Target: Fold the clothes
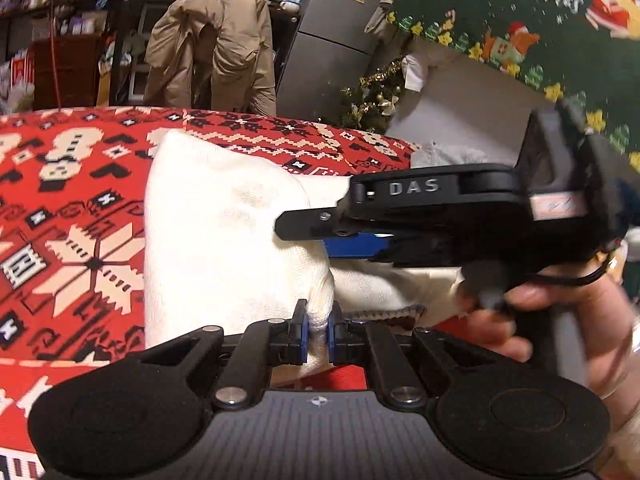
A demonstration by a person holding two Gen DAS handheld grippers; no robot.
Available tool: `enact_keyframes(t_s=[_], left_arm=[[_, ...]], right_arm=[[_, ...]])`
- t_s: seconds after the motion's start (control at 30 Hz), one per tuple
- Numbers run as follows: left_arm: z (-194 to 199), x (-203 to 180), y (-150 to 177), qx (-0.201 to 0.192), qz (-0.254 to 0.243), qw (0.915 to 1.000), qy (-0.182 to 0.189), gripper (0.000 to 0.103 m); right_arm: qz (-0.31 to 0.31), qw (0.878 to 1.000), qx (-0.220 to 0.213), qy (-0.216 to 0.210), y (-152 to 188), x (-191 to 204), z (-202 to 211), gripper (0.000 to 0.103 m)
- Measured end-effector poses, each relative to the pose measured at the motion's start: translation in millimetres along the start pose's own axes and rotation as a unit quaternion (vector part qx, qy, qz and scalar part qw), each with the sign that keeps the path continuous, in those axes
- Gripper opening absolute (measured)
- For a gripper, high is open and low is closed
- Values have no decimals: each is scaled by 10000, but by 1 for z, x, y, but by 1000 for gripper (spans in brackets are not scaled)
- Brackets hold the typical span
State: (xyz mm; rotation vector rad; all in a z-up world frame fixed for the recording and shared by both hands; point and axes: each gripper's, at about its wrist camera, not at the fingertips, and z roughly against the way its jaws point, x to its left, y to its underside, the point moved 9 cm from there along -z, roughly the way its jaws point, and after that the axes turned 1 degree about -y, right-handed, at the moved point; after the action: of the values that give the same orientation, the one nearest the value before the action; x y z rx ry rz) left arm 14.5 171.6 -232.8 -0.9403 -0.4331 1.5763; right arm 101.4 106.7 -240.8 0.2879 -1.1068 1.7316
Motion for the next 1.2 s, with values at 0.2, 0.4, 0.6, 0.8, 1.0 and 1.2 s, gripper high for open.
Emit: enact_keyframes(t_s=[0.2,0.4,0.6,0.8,1.0,1.2], left_arm=[[4,-5,0,18,50,9999,90,8],[4,-8,-1,33,-154,9999,22,9],[7,-35,-9,-274,-837,9961,89,9],[-12,-29,4,191,-436,9984,299,26],[23,-32,-22,-127,-80,9947,1015,48],[42,8,-41,-230,442,9969,613,23]], right_arm=[[-712,9958,-297,-499,-11,-15,-21,44],[-1136,9907,-252,-706,-45,-29,-49,34],[967,9913,-639,629,-60,14,-41,4],[1748,9778,-474,1058,-47,16,-50,15],[1279,9822,-915,1028,-61,1,-25,29],[1481,9773,-968,1161,-53,6,44,14]])
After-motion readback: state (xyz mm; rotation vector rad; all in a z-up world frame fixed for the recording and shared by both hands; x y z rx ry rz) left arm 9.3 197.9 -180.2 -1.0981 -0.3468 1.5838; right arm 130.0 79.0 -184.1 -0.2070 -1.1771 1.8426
